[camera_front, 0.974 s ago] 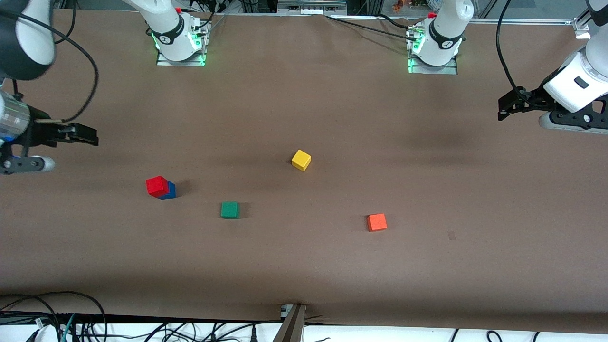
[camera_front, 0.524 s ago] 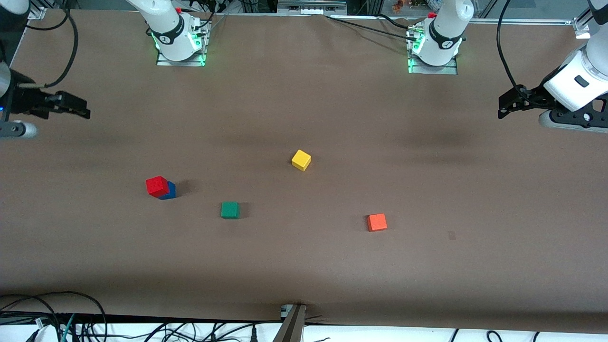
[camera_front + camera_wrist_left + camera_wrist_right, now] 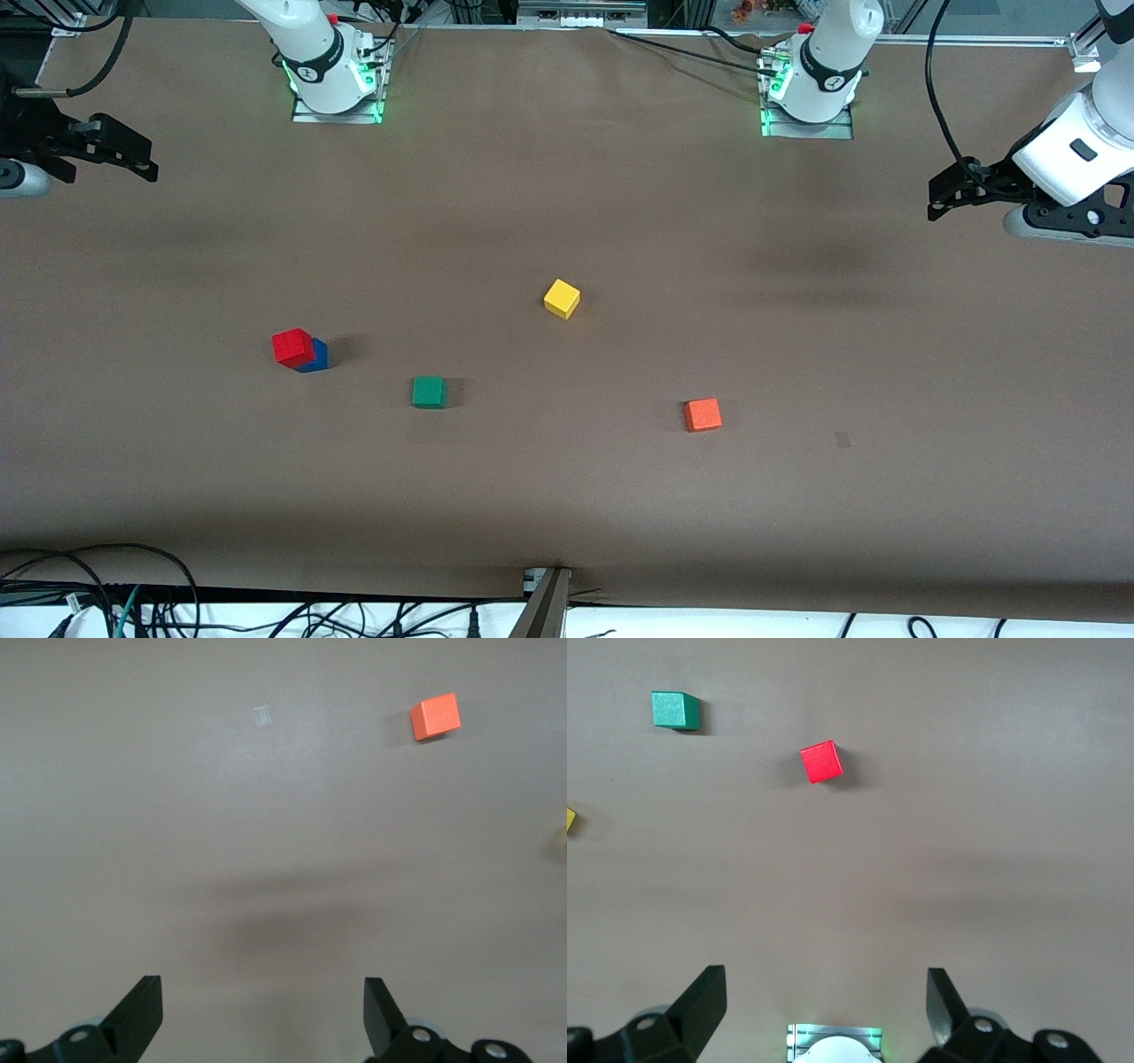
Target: Pass red block to right arm, stack on blue
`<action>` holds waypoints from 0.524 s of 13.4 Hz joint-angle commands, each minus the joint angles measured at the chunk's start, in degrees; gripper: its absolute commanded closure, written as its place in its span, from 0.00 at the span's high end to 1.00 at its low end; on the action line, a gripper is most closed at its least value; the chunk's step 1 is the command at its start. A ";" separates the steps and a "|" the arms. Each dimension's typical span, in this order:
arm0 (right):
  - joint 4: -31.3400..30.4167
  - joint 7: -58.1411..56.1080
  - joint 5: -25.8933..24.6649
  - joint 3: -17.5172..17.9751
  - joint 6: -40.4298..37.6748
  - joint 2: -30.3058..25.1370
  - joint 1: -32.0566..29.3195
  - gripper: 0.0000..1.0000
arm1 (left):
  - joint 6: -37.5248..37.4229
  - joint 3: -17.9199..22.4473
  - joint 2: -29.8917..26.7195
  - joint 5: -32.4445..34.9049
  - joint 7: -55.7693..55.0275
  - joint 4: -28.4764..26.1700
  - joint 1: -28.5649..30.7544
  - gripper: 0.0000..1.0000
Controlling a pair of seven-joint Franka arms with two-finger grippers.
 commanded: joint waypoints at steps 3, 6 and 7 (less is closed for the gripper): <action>0.26 0.35 -0.26 0.34 -1.84 0.78 -1.09 1.00 | -1.29 -0.07 0.18 0.76 -0.34 1.27 -0.31 1.00; 1.94 0.35 -0.26 0.07 -2.54 1.50 -0.83 1.00 | -1.29 -0.07 0.18 0.76 -0.07 1.27 -0.31 1.00; 1.94 0.35 -0.26 0.07 -2.54 1.50 -0.83 1.00 | -1.29 -0.07 0.18 0.76 0.02 1.27 -0.31 1.00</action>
